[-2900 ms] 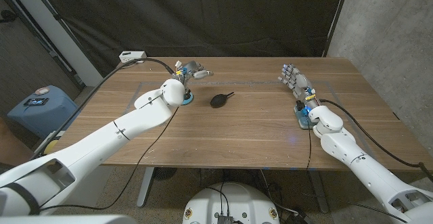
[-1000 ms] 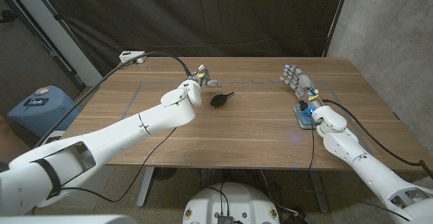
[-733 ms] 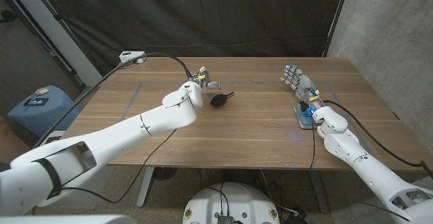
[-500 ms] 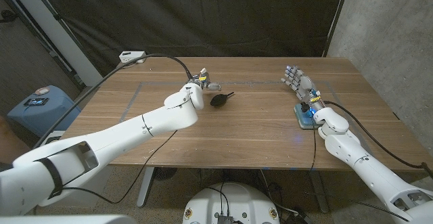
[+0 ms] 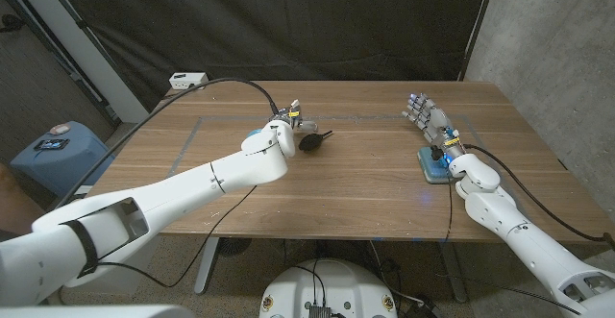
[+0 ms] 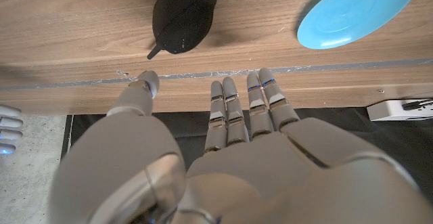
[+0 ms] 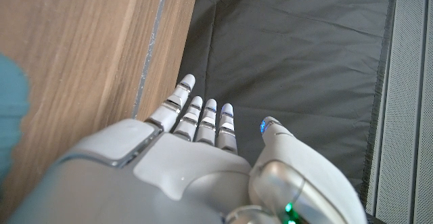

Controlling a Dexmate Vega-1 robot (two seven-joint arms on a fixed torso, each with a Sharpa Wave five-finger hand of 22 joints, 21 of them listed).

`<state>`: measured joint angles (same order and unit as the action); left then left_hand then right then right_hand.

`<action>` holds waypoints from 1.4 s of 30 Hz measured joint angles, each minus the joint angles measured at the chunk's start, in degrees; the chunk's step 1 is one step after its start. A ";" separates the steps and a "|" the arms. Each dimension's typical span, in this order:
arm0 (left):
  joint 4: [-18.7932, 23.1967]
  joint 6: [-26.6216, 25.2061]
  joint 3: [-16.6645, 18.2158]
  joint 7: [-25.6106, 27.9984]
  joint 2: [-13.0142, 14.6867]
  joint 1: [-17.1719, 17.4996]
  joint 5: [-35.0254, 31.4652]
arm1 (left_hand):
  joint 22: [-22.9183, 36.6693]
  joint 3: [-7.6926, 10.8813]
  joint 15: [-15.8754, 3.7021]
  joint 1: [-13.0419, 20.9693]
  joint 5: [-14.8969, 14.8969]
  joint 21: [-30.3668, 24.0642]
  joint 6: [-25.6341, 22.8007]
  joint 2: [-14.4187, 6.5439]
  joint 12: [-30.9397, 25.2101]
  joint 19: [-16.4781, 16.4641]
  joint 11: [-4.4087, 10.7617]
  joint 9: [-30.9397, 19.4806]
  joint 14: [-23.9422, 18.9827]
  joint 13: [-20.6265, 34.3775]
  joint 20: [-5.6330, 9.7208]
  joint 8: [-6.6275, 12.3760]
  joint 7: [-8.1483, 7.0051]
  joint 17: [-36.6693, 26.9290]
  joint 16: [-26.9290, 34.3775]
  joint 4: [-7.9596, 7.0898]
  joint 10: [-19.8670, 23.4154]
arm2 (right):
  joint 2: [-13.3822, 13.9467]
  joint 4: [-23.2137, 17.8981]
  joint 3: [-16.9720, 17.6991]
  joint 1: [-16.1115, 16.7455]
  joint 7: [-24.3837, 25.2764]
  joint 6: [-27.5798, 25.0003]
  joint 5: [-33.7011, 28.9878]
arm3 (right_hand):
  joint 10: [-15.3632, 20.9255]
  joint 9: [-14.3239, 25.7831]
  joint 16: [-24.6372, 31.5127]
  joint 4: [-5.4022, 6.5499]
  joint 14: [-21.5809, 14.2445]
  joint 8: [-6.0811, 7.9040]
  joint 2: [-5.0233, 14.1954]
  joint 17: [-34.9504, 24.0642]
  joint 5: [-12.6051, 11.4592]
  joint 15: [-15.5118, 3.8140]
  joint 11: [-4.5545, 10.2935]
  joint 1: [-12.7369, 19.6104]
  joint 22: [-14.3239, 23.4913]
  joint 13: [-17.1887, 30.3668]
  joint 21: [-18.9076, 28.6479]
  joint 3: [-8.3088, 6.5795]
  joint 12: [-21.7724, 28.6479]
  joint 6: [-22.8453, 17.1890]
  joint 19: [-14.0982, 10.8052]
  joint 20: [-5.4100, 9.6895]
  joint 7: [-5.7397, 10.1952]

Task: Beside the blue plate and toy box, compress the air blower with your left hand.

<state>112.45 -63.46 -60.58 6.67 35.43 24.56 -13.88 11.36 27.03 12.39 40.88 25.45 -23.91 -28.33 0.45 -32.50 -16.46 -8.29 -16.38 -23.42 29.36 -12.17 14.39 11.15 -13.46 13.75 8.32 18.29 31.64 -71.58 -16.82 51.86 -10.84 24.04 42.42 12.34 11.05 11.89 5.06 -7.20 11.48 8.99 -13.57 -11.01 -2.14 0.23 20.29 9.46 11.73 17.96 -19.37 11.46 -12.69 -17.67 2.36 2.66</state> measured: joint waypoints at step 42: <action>-4.55 -0.08 -4.60 -3.40 -2.08 -4.56 1.28 | -0.01 -1.61 0.30 -0.01 0.44 0.61 0.21 0.01 -0.49 0.20 -0.62 -0.25 0.31 0.44 -0.21 -0.48 0.22 -0.53 -0.22 -0.27 -1.22 | -0.74 2.52 0.70 -0.41 -1.21 0.98 1.05 | 0.00 0.00 0.27 -0.24 0.00 0.00 0.00 -0.02 0.00 0.00 0.00 0.00 0.00 0.01 -0.83 -0.24 0.00 -0.31 -0.75 -0.13 -0.31</action>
<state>107.90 -63.55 -65.18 3.27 33.35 20.01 -12.61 11.35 25.42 12.70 40.88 25.90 -23.30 -28.12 0.45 -32.99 -16.25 -8.90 -16.63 -23.11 29.81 -12.39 13.90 11.37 -13.99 13.53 8.05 17.07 30.90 -69.05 -16.13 51.44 -12.05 25.02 43.47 12.34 11.05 12.16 4.82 -7.20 11.48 9.00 -13.59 -11.02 -2.15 0.23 20.29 9.46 11.73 17.13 -19.61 11.46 -13.00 -18.41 2.23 2.34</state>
